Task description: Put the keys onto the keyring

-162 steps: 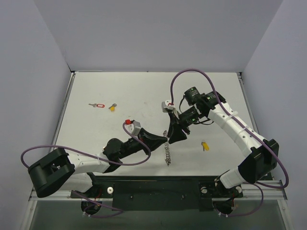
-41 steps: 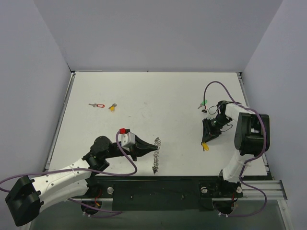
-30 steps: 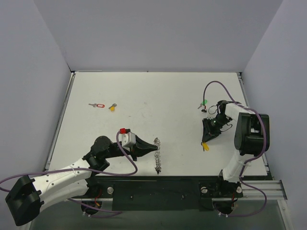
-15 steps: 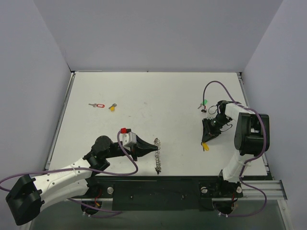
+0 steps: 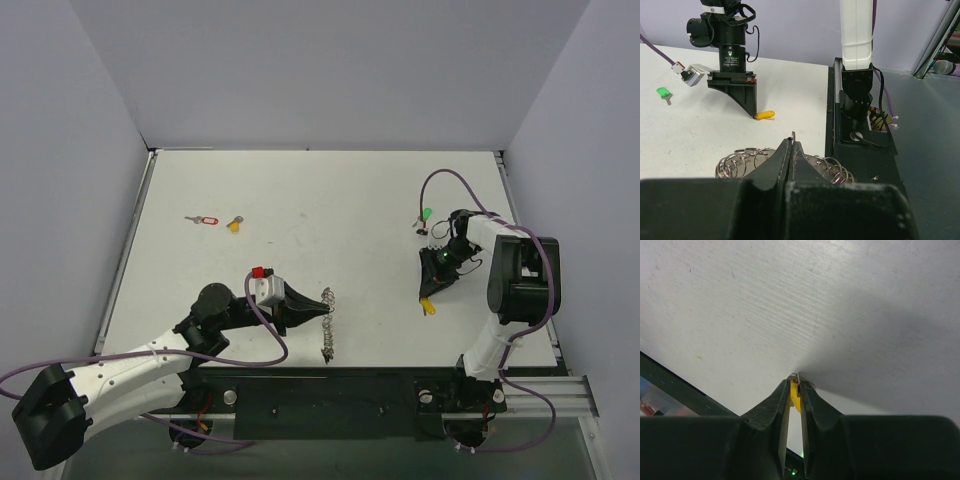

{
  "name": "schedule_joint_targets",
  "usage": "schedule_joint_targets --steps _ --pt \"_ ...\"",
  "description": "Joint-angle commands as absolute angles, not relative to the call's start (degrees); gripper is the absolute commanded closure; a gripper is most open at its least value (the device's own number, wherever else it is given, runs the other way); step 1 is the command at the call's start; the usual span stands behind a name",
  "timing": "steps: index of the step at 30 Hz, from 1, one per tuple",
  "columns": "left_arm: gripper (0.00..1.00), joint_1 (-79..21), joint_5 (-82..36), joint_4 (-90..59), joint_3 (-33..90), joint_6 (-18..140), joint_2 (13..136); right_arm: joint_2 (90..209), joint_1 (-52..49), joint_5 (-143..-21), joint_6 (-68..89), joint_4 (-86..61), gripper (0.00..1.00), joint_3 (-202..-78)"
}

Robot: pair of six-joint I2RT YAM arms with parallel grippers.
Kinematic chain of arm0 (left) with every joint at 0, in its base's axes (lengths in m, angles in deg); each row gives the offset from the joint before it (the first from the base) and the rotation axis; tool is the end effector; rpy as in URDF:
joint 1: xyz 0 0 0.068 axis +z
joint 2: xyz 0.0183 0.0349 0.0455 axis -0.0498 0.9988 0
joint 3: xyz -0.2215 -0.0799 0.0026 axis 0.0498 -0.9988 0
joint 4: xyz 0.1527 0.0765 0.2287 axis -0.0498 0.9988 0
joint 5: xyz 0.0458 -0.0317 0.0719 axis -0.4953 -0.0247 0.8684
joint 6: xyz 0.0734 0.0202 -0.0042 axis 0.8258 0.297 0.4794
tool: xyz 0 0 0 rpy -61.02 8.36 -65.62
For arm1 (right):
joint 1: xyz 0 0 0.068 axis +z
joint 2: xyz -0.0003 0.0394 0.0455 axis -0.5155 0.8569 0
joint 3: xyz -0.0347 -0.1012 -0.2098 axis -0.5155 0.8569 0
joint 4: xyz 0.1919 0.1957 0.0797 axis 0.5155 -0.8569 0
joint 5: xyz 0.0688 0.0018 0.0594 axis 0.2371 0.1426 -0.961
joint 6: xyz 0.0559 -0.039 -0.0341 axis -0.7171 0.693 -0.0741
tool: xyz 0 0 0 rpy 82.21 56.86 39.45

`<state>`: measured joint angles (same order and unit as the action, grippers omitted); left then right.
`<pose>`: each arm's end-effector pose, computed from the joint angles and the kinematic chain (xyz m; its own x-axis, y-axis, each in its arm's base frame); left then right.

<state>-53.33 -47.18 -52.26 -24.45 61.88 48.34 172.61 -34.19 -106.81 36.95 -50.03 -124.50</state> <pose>0.1413 -0.2255 0.2224 -0.0763 -0.1444 -0.9866 0.9901 0.1057 -0.0920 0.3299 0.0163 0.0605 -0.9229 -0.2324 -0.3072 -0.3565 0.8170 0.4532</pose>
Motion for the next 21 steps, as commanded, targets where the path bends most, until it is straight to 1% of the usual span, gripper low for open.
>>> schedule_joint_targets --steps 1,4,7,14,19,21 --pt "1.0 -53.39 -47.58 -57.35 -23.68 61.26 48.28 172.82 -33.67 -105.85 37.08 -53.43 0.9 -126.07" --pt "1.0 -53.39 -47.5 -57.35 -23.68 61.26 48.11 172.82 -33.41 -105.76 37.08 -53.43 0.92 -125.99" --pt "1.0 -53.39 -47.5 -57.35 -23.68 61.17 48.2 172.74 -33.4 -106.02 37.26 -53.69 1.0 -126.08" --pt "1.0 -53.3 -47.41 -57.44 -23.59 61.17 48.46 170.1 -33.49 -107.95 41.37 -55.89 1.0 -127.22" --pt "1.0 -53.04 -46.88 -58.05 -22.28 60.82 48.81 160.71 -32.79 -112.87 47.18 -57.99 1.0 -127.66" --pt "1.0 -52.95 -46.88 -58.84 -21.23 60.56 49.77 155.7 -31.48 -116.47 52.62 -60.27 1.0 -127.92"
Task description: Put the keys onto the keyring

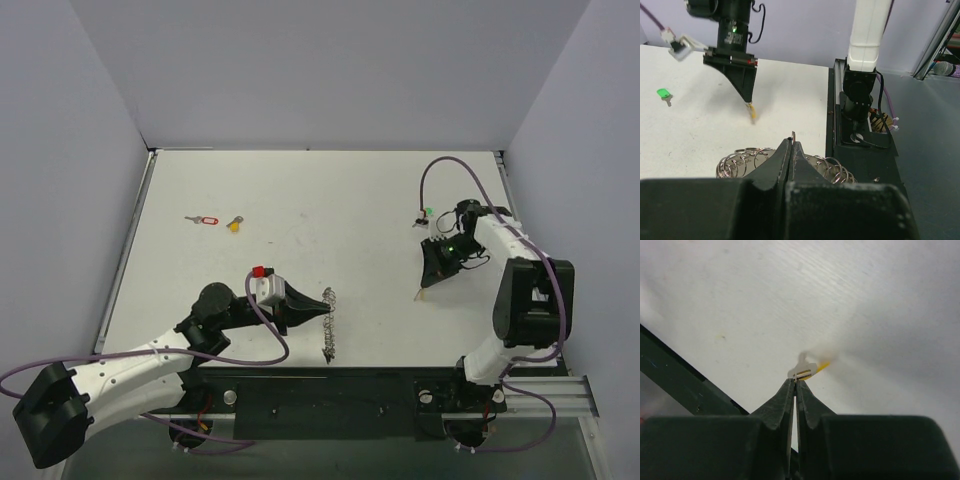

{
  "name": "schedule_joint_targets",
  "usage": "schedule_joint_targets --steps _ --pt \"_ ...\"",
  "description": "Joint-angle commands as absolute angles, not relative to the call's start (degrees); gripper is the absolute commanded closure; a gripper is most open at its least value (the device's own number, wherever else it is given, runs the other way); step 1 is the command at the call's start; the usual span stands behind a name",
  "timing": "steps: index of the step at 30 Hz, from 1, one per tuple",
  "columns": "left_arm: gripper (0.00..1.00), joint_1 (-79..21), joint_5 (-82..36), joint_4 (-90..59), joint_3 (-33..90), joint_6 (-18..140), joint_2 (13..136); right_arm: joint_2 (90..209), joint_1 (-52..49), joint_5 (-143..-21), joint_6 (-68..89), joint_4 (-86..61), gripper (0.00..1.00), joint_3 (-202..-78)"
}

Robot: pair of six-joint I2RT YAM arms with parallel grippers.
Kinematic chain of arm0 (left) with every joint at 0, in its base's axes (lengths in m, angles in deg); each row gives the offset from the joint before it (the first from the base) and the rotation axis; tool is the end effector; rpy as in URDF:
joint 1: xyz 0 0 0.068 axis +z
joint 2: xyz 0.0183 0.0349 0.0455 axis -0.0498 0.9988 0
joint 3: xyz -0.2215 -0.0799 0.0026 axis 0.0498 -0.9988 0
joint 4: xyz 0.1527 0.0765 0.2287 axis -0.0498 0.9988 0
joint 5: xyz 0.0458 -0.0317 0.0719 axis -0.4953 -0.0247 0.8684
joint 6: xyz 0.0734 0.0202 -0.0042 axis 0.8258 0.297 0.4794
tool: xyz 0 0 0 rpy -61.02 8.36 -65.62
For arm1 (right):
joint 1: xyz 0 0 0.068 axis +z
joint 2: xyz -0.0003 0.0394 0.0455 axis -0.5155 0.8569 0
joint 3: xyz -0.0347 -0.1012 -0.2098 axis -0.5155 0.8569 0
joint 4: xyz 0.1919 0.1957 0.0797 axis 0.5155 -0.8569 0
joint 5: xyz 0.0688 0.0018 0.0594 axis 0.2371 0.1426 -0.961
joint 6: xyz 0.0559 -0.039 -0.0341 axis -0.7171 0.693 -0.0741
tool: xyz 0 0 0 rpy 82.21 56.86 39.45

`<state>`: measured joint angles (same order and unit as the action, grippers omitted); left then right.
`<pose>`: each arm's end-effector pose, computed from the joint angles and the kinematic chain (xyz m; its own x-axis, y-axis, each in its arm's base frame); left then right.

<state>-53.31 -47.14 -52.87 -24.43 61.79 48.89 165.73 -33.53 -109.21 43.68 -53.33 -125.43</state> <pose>0.1420 -0.2261 0.2216 -0.0769 -0.1458 -0.9863 0.9900 0.1064 -0.0929 0.3303 0.0223 0.1021 -0.8363 -0.3278 -0.4394 -0.5098 0.7597 0.4036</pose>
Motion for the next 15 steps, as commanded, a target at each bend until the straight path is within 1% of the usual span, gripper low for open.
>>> schedule_joint_targets --steps 1,3,5,6,8,9,10,13,14,15 --pt "1.0 -52.95 -46.88 -59.28 -20.87 60.47 50.04 152.64 -31.47 -118.4 57.25 -61.07 1.0 -128.18" --pt "1.0 -52.86 -46.88 -60.25 -19.73 60.38 51.53 149.03 -29.19 -121.91 66.47 -66.5 1.0 -130.29" --pt "1.0 -52.86 -46.62 -62.97 -19.29 60.38 52.58 147.08 -27.35 -122.72 73.16 -73.18 1.0 -134.67" --pt "1.0 -52.86 -46.27 -65.68 -19.37 60.38 53.29 146.9 -25.69 -122.72 74.6 -76.77 1.0 -138.34" --pt "1.0 -52.86 -46.09 -67.8 -18.76 61.0 54.25 146.37 -23.4 -123.51 82.39 -83.7 1.0 -143.62" --pt "1.0 -52.86 -46.18 -67.64 -18.24 61.87 54.52 146.28 -22.43 -124.04 84.52 -85.75 1.0 -145.05" --pt "1.0 -52.95 -46.53 -66.51 -16.66 62.31 54.96 146.11 -21.11 -125.17 90.02 -90.64 1.0 -147.93" --pt "1.0 -53.04 -46.97 -63.86 -13.67 64.68 55.93 143.92 -18.12 -126.94 100.95 -99.89 1.0 -150.59" --pt "1.0 -53.13 -46.88 -63.68 -13.49 64.95 56.02 142.69 -17.59 -127.03 105.59 -100.97 1.0 -150.77" --pt "1.0 -53.3 -46.88 -63.77 -13.31 65.21 56.1 142.24 -16.28 -126.94 106.94 -101.85 1.0 -150.86"
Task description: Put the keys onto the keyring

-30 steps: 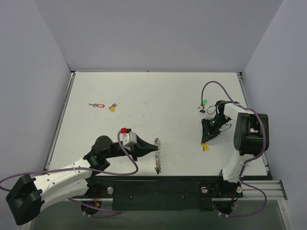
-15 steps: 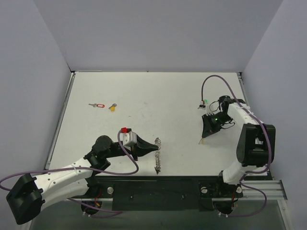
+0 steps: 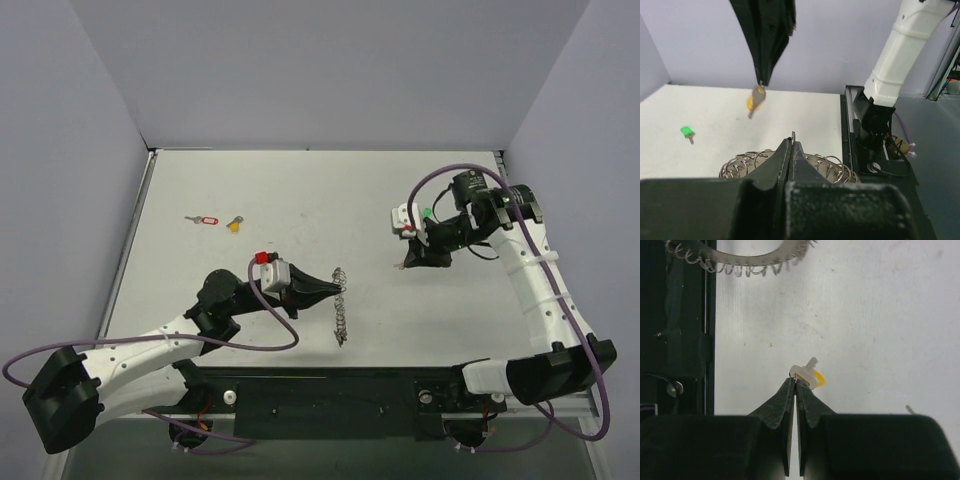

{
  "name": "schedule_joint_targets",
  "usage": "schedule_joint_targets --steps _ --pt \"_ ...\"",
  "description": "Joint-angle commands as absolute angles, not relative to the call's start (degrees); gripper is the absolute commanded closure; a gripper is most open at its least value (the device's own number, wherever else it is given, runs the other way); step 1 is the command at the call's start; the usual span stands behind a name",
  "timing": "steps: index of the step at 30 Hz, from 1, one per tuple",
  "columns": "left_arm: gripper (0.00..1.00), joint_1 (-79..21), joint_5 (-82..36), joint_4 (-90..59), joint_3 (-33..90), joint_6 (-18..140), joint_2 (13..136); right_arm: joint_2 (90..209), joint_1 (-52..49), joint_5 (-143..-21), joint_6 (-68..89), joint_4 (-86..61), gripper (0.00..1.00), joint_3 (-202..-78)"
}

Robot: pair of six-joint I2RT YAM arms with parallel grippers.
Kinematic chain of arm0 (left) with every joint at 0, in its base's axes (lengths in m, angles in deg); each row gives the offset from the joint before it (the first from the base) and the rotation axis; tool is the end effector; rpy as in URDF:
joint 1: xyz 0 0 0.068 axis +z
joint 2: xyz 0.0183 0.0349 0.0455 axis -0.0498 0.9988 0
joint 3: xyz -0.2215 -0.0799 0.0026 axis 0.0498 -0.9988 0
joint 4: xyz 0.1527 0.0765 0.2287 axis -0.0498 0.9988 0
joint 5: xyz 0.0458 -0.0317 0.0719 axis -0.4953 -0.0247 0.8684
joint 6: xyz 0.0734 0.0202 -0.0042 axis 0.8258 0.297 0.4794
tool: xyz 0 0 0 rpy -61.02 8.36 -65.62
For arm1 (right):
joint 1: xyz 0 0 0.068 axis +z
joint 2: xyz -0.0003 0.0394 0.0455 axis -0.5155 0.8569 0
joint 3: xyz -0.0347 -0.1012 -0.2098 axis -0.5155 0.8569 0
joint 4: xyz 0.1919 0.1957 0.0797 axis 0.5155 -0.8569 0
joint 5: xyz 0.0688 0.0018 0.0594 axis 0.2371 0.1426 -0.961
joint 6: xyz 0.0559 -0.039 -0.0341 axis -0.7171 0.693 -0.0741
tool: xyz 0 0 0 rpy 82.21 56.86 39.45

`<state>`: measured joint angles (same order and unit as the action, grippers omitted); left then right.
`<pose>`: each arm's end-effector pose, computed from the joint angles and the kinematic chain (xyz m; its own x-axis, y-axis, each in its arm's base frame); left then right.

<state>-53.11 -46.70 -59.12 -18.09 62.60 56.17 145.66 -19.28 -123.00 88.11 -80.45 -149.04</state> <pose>0.1554 -0.2402 0.2461 -0.0040 -0.2157 -0.9764 0.9929 0.1154 -0.0296 0.2703 0.1056 0.3260 0.1801 -0.6011 -0.7786 -0.9703 0.0215 -0.2410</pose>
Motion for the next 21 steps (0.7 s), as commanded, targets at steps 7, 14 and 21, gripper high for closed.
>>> schedule_joint_targets --steps 7,14,21 --pt "1.0 -56.9 -46.62 -65.18 -12.96 69.43 58.21 140.92 -7.57 -129.39 98.81 -101.77 1.0 -152.97" --pt "1.0 -58.23 -43.29 -63.68 -13.75 73.92 58.65 144.08 -3.45 -131.61 94.04 -101.85 1.0 -154.11" --pt "1.0 -58.23 -39.33 -68.69 -16.29 70.58 60.5 148.56 2.01 -126.94 85.34 -101.42 1.0 -160.0"
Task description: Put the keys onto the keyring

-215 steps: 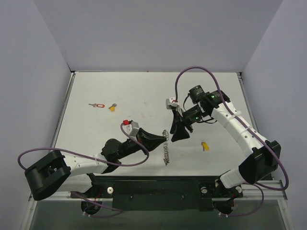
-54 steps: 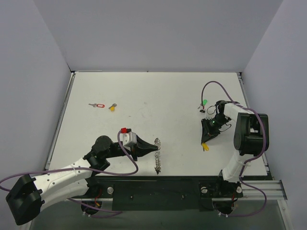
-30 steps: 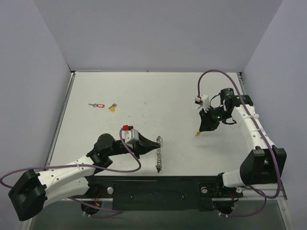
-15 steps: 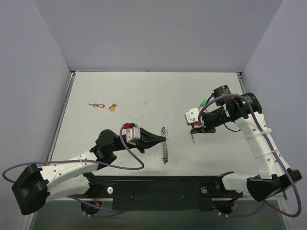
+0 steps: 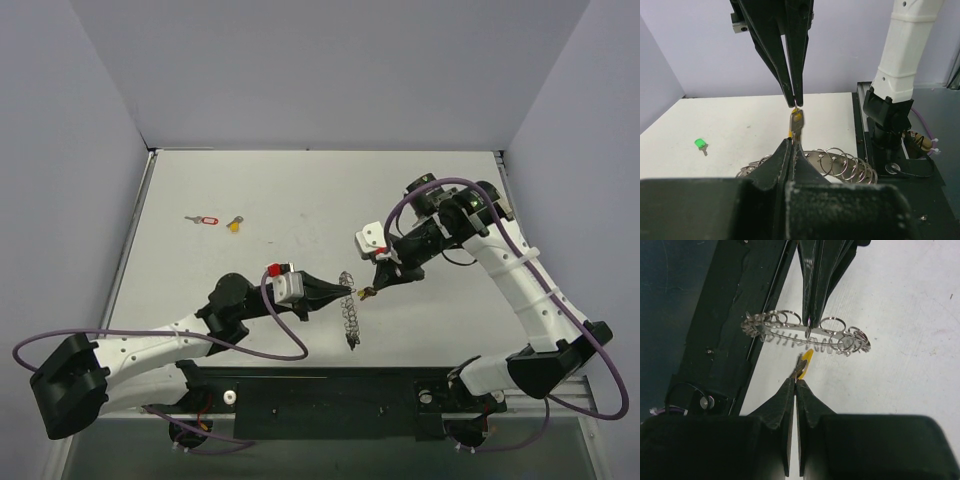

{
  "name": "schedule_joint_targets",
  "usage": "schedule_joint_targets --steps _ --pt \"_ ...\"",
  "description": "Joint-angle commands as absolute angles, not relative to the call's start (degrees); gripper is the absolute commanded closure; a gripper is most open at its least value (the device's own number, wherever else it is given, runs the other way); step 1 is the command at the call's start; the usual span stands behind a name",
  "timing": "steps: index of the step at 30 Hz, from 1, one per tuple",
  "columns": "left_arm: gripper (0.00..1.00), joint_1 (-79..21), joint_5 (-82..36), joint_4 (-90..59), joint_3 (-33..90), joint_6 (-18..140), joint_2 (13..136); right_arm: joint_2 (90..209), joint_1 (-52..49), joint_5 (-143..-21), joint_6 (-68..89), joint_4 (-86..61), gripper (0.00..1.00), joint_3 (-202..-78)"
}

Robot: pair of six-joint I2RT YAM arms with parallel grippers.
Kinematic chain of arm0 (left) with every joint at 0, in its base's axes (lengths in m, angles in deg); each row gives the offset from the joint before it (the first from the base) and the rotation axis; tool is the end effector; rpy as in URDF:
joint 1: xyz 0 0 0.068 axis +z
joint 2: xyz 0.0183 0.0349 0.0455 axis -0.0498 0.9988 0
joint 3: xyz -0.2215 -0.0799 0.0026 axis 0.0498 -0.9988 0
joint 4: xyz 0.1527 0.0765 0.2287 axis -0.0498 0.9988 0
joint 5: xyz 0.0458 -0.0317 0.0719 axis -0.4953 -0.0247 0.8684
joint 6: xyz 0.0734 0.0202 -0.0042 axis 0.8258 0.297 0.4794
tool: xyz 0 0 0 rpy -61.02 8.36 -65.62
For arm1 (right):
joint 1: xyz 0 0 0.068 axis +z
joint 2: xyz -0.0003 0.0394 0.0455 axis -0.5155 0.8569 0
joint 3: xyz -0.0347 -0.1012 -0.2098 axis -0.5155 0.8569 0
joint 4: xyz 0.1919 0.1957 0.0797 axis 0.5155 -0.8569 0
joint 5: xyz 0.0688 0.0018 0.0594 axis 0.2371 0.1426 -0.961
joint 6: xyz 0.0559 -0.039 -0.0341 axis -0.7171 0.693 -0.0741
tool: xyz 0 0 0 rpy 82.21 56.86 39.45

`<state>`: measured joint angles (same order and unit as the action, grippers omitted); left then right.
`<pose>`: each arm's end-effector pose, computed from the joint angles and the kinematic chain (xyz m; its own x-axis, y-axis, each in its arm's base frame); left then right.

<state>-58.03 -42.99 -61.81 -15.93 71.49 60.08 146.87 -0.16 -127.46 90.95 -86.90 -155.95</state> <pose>0.1439 -0.2602 0.2487 0.1413 -0.2212 -0.9649 0.9852 0.1272 0.1151 0.2112 0.1863 0.3551 0.3933 -0.4376 -0.8086 -0.9044 -0.3422 -0.2547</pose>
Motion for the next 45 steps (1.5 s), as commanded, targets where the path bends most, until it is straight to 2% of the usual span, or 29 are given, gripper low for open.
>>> schedule_joint_targets --steps 1,6,14,21,26,45 --pt "1.0 -58.23 -38.8 -69.91 -16.47 69.97 60.76 148.91 2.28 -127.38 84.64 -101.42 1.0 -160.44" --pt "1.0 -57.35 -38.88 -76.14 -17.79 64.44 61.82 148.92 2.37 -129.84 78.58 -95.81 1.0 -159.92" --pt "1.0 -52.87 -40.29 -93.81 -23.15 44.93 65.24 148.21 3.24 -128.61 68.56 -88.59 1.0 -156.75" --pt "1.0 -51.99 -41.17 -96.29 -21.31 36.14 67.53 148.13 3.86 -126.51 60.03 -81.92 1.0 -156.84" --pt "1.0 -51.9 -41.87 -97.96 -20.6 33.14 68.85 148.83 3.86 -124.22 52.56 -77.16 1.0 -155.96" --pt "1.0 -51.63 -42.49 -96.12 -18.58 34.19 70.43 150.41 4.74 -126.15 44.64 -71.88 1.0 -154.11"
